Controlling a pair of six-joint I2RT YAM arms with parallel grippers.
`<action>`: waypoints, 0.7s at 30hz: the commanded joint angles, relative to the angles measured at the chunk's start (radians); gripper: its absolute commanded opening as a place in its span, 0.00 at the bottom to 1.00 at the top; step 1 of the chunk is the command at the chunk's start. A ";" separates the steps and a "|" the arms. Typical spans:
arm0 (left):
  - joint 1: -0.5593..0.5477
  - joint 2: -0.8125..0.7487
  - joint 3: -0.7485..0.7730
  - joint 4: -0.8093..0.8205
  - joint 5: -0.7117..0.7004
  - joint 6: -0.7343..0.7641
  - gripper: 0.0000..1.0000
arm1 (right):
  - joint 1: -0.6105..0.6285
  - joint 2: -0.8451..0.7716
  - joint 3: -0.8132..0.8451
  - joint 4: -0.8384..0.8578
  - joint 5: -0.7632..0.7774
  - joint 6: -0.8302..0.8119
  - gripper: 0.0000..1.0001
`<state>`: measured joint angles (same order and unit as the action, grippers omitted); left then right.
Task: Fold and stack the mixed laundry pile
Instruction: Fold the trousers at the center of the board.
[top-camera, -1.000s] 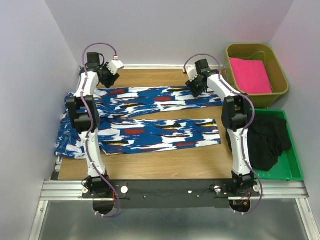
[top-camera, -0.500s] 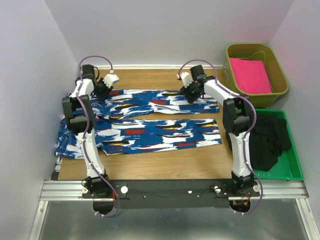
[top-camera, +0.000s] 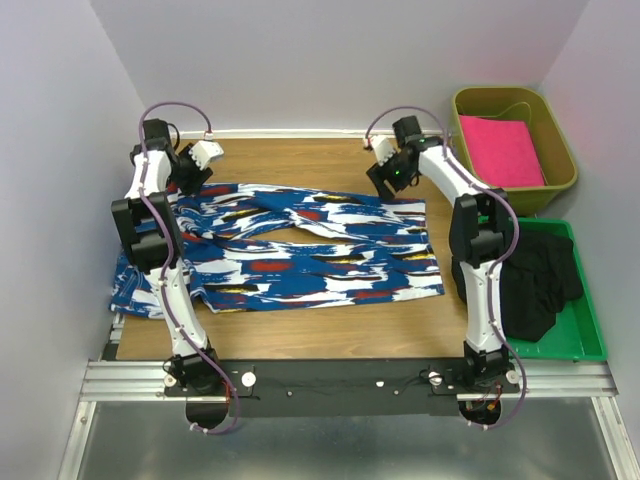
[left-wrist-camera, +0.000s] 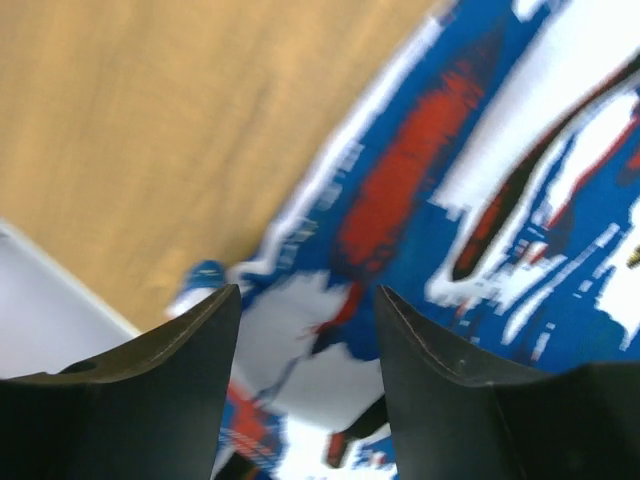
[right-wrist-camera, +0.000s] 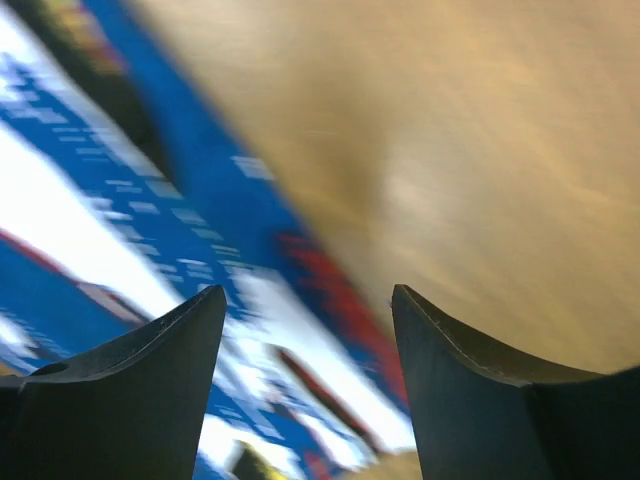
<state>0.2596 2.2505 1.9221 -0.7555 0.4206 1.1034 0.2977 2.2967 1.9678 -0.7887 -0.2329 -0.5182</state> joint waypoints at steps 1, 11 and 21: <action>-0.016 0.003 0.092 -0.019 0.069 0.004 0.67 | -0.077 0.105 0.190 -0.130 0.001 -0.083 0.77; -0.060 0.092 0.167 0.045 0.032 -0.046 0.64 | -0.088 0.150 0.183 -0.172 -0.057 -0.152 0.72; -0.074 0.146 0.181 0.047 -0.009 -0.034 0.61 | -0.086 0.133 0.109 -0.176 -0.065 -0.183 0.60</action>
<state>0.1829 2.3734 2.0743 -0.7185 0.4389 1.0687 0.2054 2.4329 2.1281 -0.9112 -0.2920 -0.6643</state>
